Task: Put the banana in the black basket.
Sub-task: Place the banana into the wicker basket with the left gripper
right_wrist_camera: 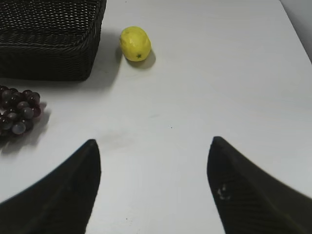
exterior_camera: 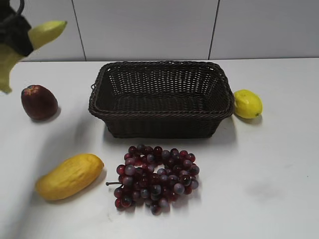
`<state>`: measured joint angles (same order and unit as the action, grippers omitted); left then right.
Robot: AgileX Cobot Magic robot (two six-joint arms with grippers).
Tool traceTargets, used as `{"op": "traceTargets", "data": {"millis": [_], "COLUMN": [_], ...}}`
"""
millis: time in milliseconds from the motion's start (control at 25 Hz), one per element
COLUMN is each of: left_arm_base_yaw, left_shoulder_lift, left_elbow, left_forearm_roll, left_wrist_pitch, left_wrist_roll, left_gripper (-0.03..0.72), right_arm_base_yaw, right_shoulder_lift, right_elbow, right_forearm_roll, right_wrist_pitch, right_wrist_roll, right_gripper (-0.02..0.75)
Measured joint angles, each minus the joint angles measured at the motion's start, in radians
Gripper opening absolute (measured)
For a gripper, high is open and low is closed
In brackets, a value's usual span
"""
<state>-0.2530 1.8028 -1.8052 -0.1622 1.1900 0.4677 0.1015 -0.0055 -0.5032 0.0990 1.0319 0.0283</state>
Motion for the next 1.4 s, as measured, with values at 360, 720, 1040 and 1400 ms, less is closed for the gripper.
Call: {"op": "traceTargets", "data": {"millis": [360, 720, 1040, 1400], "left_arm_base_yaw": [-0.188, -0.371, -0.426, -0.426], "left_shoulder_lift": [0.174, 0.317, 0.468, 0.532], "left_elbow": [-0.286, -0.299, -0.3, -0.3], "left_forearm_roll": [0.026, 0.05, 0.091, 0.098], "left_wrist_pitch": [-0.037, -0.189, -0.204, -0.218], "left_wrist_roll": [0.059, 0.311, 0.395, 0.396], "left_gripper": [0.402, 0.402, 0.402, 0.402], "right_arm_base_yaw": [0.0, 0.0, 0.0, 0.0], "right_shoulder_lift": [0.0, 0.0, 0.0, 0.0], "right_elbow": [0.0, 0.0, 0.0, 0.0], "right_forearm_roll": [0.0, 0.0, 0.0, 0.0], "right_wrist_pitch": [0.0, 0.0, 0.0, 0.0], "right_wrist_roll": [0.0, 0.0, 0.0, 0.0], "right_gripper": [0.519, 0.519, 0.519, 0.519]}}
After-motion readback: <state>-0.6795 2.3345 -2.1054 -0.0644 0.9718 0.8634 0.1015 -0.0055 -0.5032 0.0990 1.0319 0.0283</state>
